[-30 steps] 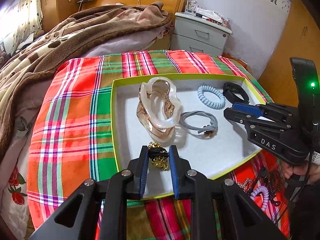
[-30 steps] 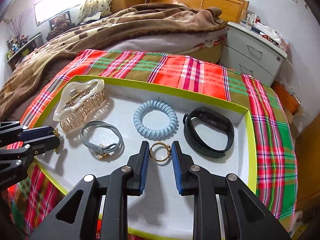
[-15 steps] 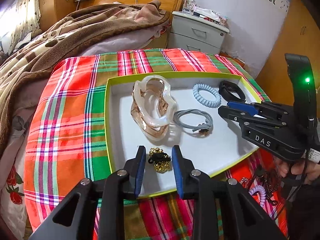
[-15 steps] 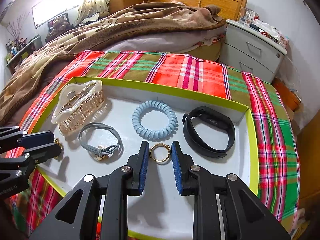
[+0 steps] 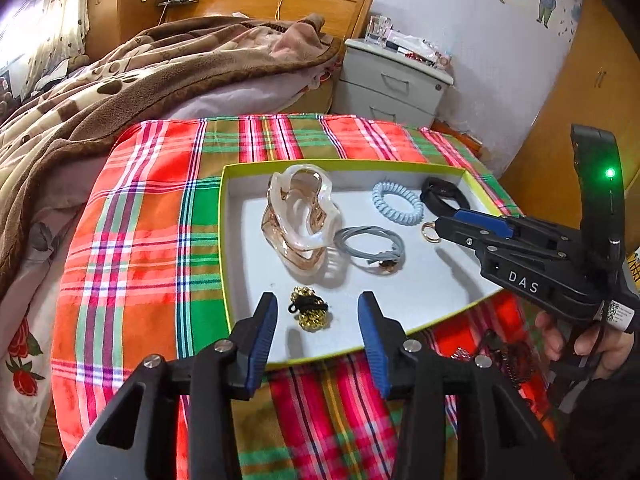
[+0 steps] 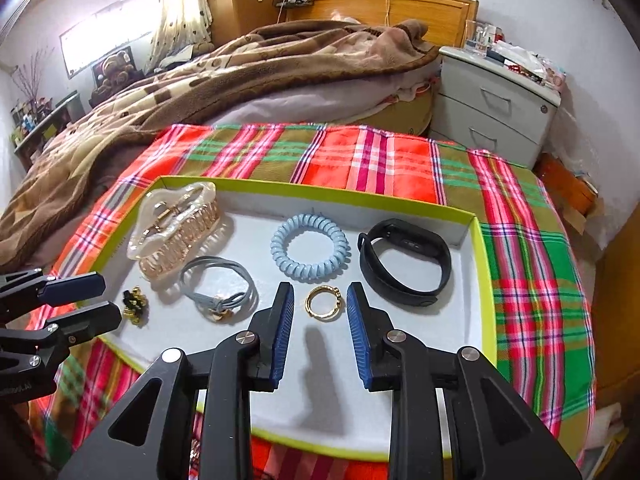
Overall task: Organize jewelry
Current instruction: 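Open both tools to drop the gold chain and gold ring into the box, then grasp the lavender coil hair tie with the right tool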
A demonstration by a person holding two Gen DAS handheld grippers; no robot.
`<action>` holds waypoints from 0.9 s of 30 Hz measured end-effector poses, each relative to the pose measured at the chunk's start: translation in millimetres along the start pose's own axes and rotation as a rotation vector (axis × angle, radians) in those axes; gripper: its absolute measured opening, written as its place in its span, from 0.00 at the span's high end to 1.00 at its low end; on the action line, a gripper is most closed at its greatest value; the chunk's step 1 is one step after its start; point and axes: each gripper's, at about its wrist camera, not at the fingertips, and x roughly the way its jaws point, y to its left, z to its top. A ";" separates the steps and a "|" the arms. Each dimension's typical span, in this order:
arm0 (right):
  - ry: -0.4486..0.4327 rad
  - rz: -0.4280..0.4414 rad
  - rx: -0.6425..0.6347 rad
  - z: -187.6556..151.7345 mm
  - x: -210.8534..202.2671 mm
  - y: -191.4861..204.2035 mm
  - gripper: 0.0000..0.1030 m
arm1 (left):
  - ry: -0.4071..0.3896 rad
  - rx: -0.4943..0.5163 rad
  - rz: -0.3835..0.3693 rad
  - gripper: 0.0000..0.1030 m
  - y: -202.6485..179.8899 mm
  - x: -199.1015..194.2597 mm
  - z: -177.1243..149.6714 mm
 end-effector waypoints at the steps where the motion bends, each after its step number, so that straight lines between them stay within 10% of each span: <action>1: -0.007 0.004 0.003 -1.5 -4.2 0.4 0.72 | -0.003 -0.002 -0.006 0.57 -0.4 -2.5 -1.8; 27: -0.019 0.086 -0.088 -104.0 -70.0 33.7 0.72 | -0.012 0.007 -0.085 0.57 -27.0 -37.2 -55.4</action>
